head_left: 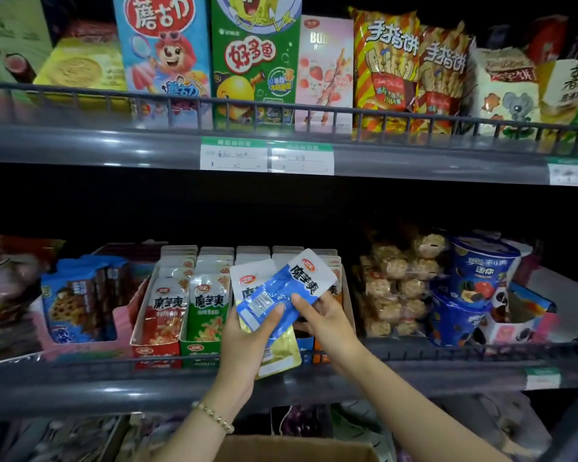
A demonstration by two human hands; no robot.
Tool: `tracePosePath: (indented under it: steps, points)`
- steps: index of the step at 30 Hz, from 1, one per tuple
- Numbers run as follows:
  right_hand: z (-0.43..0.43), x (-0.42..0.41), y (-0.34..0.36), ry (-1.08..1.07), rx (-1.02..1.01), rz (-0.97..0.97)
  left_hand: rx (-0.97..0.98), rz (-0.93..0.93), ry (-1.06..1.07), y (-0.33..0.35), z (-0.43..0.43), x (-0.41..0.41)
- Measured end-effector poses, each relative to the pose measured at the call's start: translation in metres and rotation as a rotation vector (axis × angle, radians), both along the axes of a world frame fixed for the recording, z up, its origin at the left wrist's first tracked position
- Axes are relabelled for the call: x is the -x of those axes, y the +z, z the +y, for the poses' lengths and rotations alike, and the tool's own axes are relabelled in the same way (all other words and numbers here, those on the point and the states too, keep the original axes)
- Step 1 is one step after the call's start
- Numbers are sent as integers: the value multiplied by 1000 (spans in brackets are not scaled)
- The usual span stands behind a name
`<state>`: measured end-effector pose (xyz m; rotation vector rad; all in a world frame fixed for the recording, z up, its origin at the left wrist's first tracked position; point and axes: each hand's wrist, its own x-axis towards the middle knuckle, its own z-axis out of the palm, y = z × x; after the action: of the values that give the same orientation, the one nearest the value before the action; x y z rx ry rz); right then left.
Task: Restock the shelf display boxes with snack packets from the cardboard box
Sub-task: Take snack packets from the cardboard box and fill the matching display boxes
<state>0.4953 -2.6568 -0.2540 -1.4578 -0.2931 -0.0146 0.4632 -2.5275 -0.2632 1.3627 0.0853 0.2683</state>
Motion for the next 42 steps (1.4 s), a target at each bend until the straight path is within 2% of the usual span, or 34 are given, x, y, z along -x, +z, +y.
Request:
tracePosePath:
  steps: [4,6,10,12,14,17,19,22,25,28,30,33,35,37,42]
  points:
    - [-8,1,12,-107,-74,-52,-46,54,-24,8,7,13]
    - [-20,2,22,-118,-49,-76,-72,72,-36,13,21,17]
    - [-28,12,27,-28,397,-186,-300,22,-43,17,34,22]
    - [-14,21,24,46,483,-209,-392,-3,-127,18,24,27]
    - [2,30,24,107,415,-169,-379,-20,-202,21,12,30]
    - [8,32,28,151,290,-52,-199,37,-240,26,12,33]
    - [4,27,28,76,301,-114,-118,67,-234,21,20,29]
    - [-6,16,29,-20,295,-188,-177,91,-187,13,27,24]
    - [-13,8,27,96,181,-105,-190,50,-182,15,26,22]
    - [-16,3,25,123,236,-54,-189,50,-154,15,25,17]
    - [-19,-8,26,55,223,-52,-218,94,-98,13,27,14]
    - [-32,-35,32,-207,23,-136,-254,145,-12,5,44,2]
    - [-39,-52,36,-279,-60,-191,-244,120,27,2,55,-3]
    - [-38,-66,35,-267,-2,-259,-235,114,36,0,61,-8]
    - [-22,-90,2,-192,467,-372,-220,128,21,-10,62,-15]
